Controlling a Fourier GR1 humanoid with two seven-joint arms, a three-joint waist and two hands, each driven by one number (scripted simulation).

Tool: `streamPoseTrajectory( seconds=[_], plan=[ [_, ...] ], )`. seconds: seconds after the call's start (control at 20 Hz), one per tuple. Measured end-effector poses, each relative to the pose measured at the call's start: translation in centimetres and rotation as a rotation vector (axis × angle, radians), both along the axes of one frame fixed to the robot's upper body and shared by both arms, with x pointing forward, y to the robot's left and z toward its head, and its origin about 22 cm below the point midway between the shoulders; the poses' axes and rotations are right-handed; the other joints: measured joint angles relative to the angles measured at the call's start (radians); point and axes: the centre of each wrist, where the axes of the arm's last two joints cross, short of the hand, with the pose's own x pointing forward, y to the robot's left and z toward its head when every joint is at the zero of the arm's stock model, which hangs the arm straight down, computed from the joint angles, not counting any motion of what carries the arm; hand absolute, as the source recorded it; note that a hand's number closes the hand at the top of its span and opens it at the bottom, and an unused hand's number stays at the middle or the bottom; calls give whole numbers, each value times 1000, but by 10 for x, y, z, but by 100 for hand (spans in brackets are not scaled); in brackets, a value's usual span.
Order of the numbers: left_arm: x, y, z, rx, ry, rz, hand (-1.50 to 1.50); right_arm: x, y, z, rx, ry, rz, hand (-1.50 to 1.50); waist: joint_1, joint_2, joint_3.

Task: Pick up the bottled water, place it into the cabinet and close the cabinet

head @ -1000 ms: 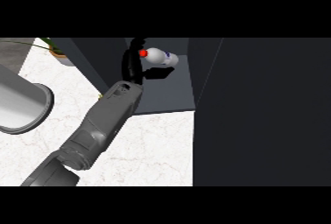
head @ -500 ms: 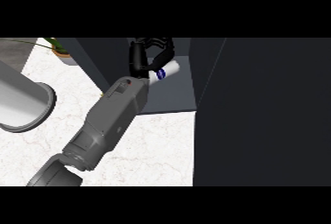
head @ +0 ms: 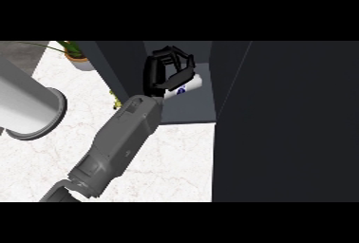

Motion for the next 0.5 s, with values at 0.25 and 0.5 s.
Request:
streamPoseTrajectory(
  seconds=[0.25,0.5],
  plan=[
    [-24,-11,-8,-113,31,-178,-150,0,3,0,8,8,-10,-150,16,-7,0],
    [-67,-19,-30,-201,82,-316,-150,-4,8,0,27,23,-30,-150,35,-15,-1]
  ],
)
